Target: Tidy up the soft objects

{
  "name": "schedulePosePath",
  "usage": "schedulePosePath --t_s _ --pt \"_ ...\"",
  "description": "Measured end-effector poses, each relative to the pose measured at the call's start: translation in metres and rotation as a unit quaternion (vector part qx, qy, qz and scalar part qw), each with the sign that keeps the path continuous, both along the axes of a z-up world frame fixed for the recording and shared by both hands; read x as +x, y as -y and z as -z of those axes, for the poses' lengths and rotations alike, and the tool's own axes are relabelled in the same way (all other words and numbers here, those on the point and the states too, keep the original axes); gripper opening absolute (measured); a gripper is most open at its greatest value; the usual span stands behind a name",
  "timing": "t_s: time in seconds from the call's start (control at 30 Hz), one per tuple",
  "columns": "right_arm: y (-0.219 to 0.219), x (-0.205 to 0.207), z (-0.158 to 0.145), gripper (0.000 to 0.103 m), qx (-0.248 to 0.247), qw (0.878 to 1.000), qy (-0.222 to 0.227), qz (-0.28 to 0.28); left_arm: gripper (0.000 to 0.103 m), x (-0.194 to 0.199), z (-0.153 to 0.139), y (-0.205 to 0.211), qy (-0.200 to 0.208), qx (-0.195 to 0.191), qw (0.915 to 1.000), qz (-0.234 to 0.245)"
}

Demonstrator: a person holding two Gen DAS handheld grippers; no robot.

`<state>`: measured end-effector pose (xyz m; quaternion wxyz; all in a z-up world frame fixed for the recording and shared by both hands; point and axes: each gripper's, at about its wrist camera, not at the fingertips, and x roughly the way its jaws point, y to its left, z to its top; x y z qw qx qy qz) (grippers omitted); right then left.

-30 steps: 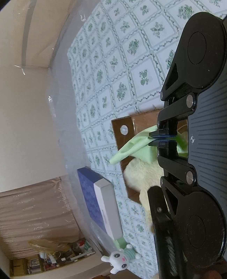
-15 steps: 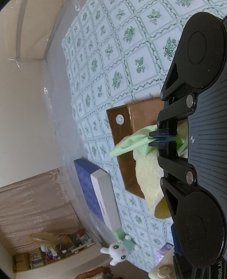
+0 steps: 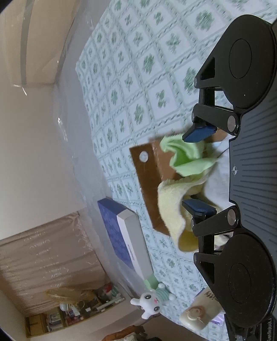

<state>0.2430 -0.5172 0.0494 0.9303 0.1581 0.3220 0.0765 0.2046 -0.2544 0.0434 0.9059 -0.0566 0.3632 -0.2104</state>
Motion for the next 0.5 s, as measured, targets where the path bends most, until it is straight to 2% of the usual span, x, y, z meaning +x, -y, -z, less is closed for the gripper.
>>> schedulePosePath --t_s 0.2,0.5 --pt "-0.001 -0.047 -0.005 0.060 0.000 1.000 -0.006 0.019 0.085 -0.029 -0.002 -0.008 -0.003 0.003 1.0000 0.000" --pt "-0.015 -0.112 -0.003 0.066 0.008 0.999 -0.022 0.043 0.096 -0.064 -0.005 -0.020 -0.001 0.014 0.9996 -0.026"
